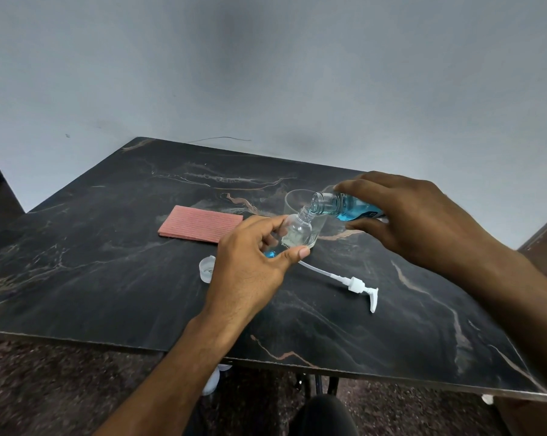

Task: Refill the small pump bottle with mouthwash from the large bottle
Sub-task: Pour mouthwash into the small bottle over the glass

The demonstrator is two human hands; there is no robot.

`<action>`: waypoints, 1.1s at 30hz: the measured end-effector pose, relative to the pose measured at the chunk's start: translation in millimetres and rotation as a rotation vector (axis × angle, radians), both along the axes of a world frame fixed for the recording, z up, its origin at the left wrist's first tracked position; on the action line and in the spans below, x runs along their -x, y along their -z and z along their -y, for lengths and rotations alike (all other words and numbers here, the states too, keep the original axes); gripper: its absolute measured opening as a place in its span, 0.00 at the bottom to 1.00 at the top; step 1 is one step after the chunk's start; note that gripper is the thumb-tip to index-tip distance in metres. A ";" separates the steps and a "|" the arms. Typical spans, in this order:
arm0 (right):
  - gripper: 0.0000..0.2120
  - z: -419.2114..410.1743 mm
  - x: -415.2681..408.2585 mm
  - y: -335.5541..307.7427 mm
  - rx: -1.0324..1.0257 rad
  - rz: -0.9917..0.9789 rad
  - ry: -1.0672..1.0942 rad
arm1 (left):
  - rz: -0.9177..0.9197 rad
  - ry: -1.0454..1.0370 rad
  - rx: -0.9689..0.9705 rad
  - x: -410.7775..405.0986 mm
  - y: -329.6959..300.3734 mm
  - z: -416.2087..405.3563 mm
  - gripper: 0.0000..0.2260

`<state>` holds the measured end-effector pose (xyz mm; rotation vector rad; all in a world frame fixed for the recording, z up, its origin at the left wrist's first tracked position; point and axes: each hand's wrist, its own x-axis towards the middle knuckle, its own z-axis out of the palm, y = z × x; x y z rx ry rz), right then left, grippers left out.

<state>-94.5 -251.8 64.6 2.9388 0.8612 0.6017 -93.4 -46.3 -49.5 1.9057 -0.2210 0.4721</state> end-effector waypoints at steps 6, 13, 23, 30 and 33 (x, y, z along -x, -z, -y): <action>0.23 -0.1 -0.1 -0.8 0.001 -0.002 -0.002 | -0.005 -0.006 0.004 0.8 -0.9 0.0 0.24; 0.23 -1.6 1.1 -1.8 0.006 -0.003 -0.005 | -0.007 -0.006 0.005 2.3 -2.2 -1.2 0.24; 0.22 -1.6 2.5 -3.5 0.013 0.006 -0.010 | -0.008 -0.007 -0.003 3.2 -4.1 -2.2 0.24; 0.22 -2.0 3.0 -3.6 0.012 0.005 -0.006 | -0.005 -0.011 -0.018 3.7 -4.5 -2.9 0.24; 0.22 -2.3 3.6 -4.4 0.011 0.004 -0.007 | -0.004 -0.012 -0.019 3.8 -5.3 -2.9 0.24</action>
